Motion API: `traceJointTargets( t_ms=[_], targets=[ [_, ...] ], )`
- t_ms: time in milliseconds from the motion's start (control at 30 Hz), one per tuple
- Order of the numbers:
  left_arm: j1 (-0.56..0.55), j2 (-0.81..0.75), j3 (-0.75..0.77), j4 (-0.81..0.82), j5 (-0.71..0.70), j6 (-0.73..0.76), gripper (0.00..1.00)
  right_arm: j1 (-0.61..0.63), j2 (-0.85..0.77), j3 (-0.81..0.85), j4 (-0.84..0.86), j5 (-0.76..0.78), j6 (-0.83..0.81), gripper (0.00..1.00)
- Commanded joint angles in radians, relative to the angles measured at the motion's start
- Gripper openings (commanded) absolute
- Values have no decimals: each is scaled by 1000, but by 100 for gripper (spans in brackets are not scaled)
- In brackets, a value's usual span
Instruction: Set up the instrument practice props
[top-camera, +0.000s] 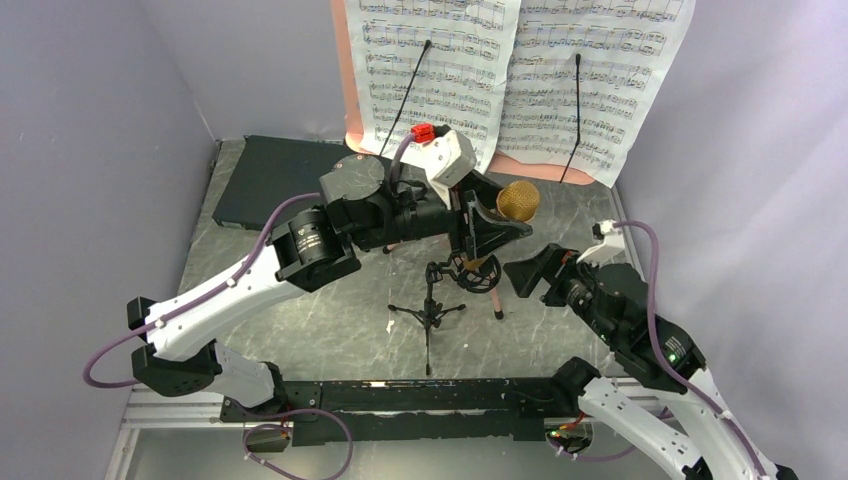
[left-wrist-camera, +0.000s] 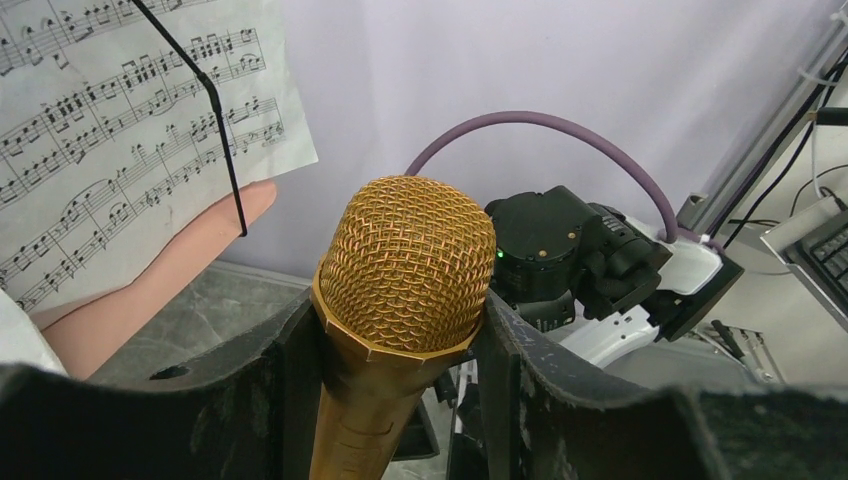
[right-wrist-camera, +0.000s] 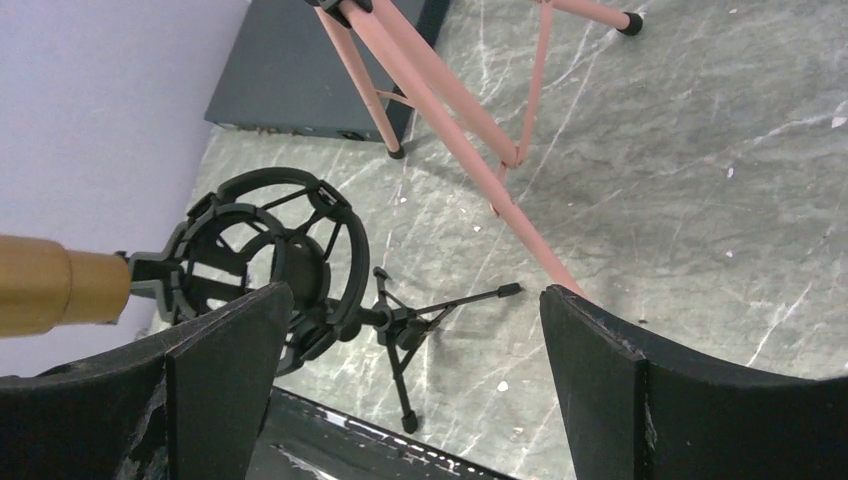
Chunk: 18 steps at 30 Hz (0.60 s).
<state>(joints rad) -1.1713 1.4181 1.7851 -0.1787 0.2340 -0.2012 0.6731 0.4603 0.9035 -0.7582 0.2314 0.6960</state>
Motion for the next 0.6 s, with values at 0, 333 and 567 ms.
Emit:
traceJointTargets(
  t_ms=[0,333,567],
  targets=[
    [-25,14,70,-20,-45,64,3,3,48,0,104,2,-76,99],
    [-43,8,64,-15,-40,71,3,-16,109,18,226,37,-120,99],
    [-49,-15,34,4,-37,69,3,-209,165,-11,338,-180,-98,99]
  ],
)
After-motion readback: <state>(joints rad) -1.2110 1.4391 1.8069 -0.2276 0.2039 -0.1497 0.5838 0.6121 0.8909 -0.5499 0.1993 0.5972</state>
